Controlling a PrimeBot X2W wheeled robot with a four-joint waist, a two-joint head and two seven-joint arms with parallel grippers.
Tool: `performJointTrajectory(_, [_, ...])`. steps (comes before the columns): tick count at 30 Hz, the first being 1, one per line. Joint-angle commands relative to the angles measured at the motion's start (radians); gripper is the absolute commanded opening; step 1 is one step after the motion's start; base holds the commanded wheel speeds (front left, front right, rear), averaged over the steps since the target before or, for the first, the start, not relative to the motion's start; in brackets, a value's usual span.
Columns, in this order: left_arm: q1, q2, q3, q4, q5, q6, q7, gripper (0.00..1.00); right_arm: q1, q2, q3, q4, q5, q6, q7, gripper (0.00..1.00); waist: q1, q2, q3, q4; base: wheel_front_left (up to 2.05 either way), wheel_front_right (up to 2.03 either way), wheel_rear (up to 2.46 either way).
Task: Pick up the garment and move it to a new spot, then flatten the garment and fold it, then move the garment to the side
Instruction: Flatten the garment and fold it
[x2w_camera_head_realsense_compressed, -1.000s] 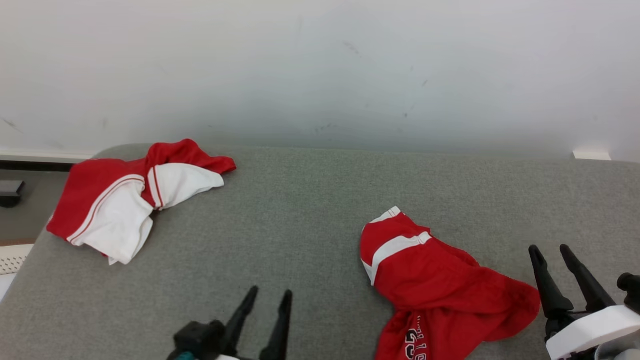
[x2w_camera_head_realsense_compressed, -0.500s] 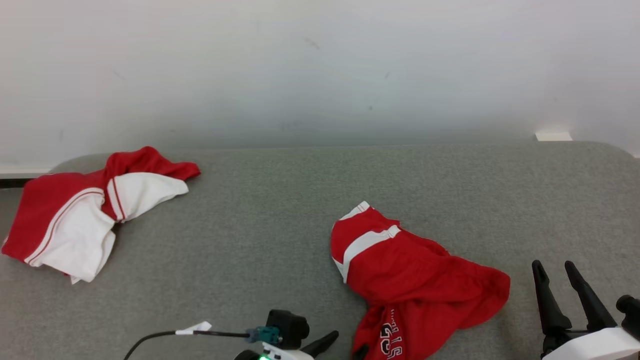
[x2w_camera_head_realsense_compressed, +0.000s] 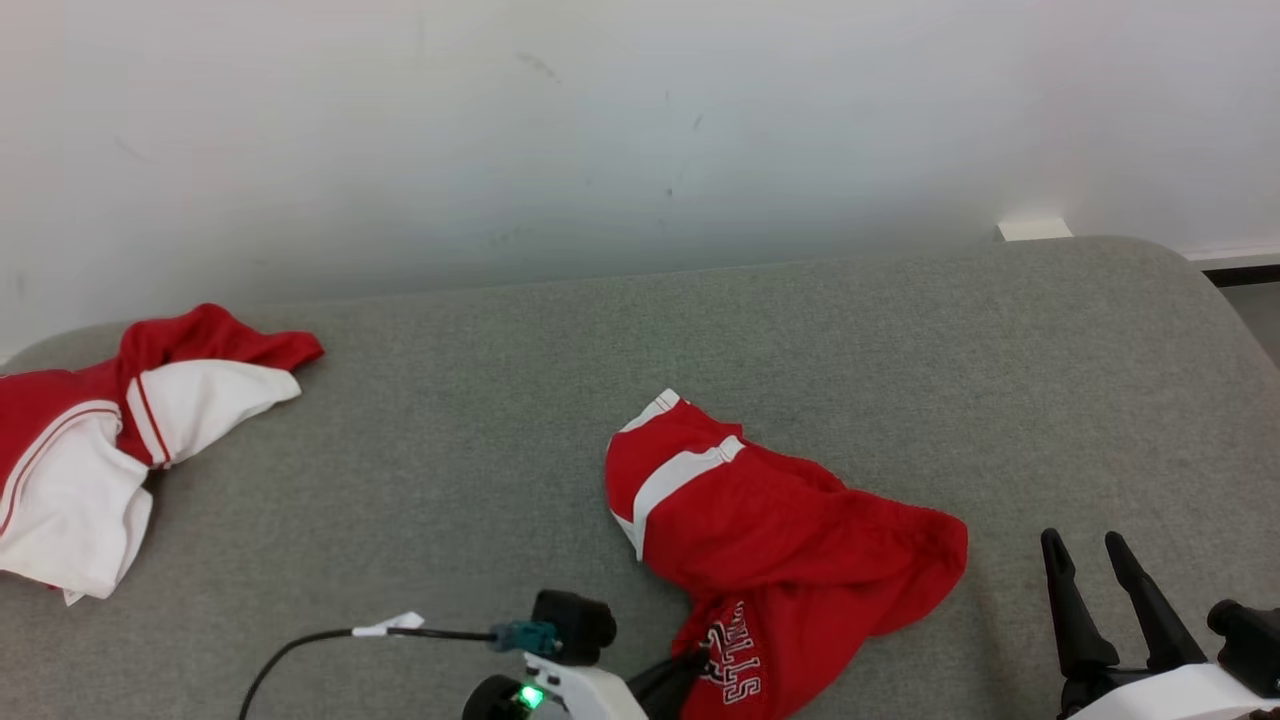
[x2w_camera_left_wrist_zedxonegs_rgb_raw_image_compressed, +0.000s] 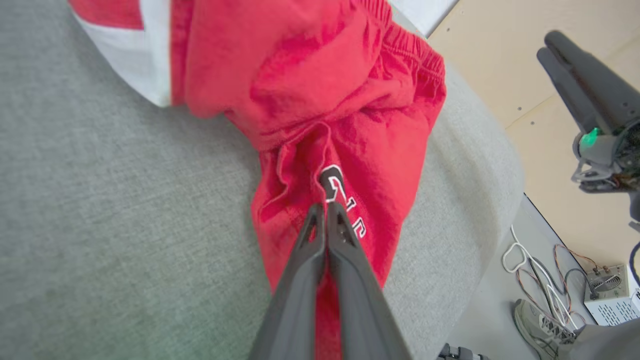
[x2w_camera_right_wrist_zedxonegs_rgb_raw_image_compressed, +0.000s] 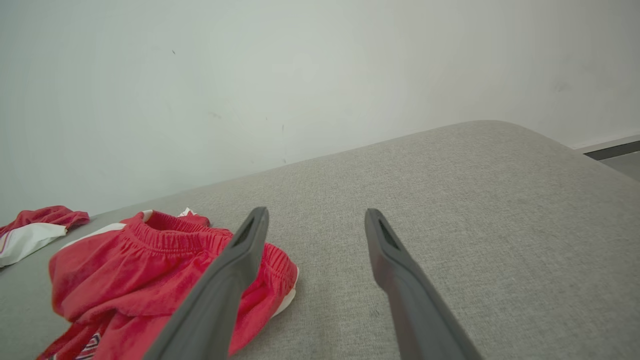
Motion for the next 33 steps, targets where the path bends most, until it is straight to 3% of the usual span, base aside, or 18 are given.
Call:
performJointTrajectory(1, [-0.013,0.013,0.014,0.003,-0.006,0.002,-0.02,0.0,0.02,0.002,-0.007,0.004,-0.008,-0.002,-0.002,1.0,0.0,-0.0001,-0.002,0.006,0.0,0.0,0.0])
performJointTrajectory(5, [-0.006,0.036,0.07,-0.015,-0.033,0.027,-0.074,0.0,0.023,0.008,-0.019,0.003,-0.008,-0.002,-0.006,1.0,0.0,-0.0001,-0.009,0.024,0.0,0.0,0.0])
performJointTrajectory(15, [0.037,0.132,0.225,0.006,-0.085,0.141,-0.166,0.0,0.034,-0.003,-0.029,-0.006,-0.009,-0.002,-0.007,1.0,0.0,-0.0001,-0.025,0.062,0.0,0.0,0.0])
performJointTrajectory(20, [0.018,0.145,0.258,0.062,-0.093,0.145,-0.213,0.0,0.03,-0.007,-0.021,-0.01,-0.01,-0.002,0.004,1.0,0.0,-0.0001,-0.027,0.061,0.0,0.0,0.0])
performJointTrajectory(21, [0.009,0.148,0.262,0.079,-0.089,0.144,-0.224,0.15,0.028,-0.008,-0.019,-0.01,-0.009,-0.002,0.004,1.0,0.0,-0.0001,-0.028,0.06,0.0,0.0,0.0])
performJointTrajectory(22, [0.0,0.152,0.265,0.099,-0.082,0.146,-0.232,0.22,0.027,-0.008,-0.016,-0.01,-0.009,-0.002,0.008,1.0,0.0,-0.0001,-0.029,0.058,0.0,0.0,0.0])
performJointTrajectory(25, [-0.02,0.15,0.264,0.154,-0.065,0.143,-0.256,0.29,0.027,-0.008,-0.008,-0.011,-0.009,-0.002,0.013,1.0,0.0,-0.0001,-0.031,0.052,0.0,0.0,0.0])
performJointTrajectory(26, [-0.024,0.147,0.258,0.169,-0.058,0.142,-0.261,0.52,0.029,-0.007,-0.005,-0.012,-0.009,-0.002,0.015,1.0,0.0,-0.0001,-0.032,0.051,0.0,0.0,0.0])
performJointTrajectory(27, [-0.027,0.137,0.254,0.181,-0.054,0.139,-0.268,1.0,0.032,-0.005,-0.001,-0.013,-0.01,-0.002,0.018,1.0,0.0,-0.0001,-0.033,0.05,0.0,0.0,0.0])
performJointTrajectory(30, [-0.026,0.129,0.259,0.195,-0.047,0.127,-0.291,1.0,0.037,0.001,0.013,-0.02,-0.009,-0.002,0.02,1.0,0.0,-0.0001,-0.034,0.048,0.0,0.0,0.0])
performJointTrajectory(33, [-0.002,0.123,0.284,0.164,-0.015,0.142,-0.308,1.0,0.042,0.004,0.029,-0.029,-0.002,-0.002,0.016,1.0,0.0,-0.0001,-0.036,0.052,0.0,0.0,0.0])
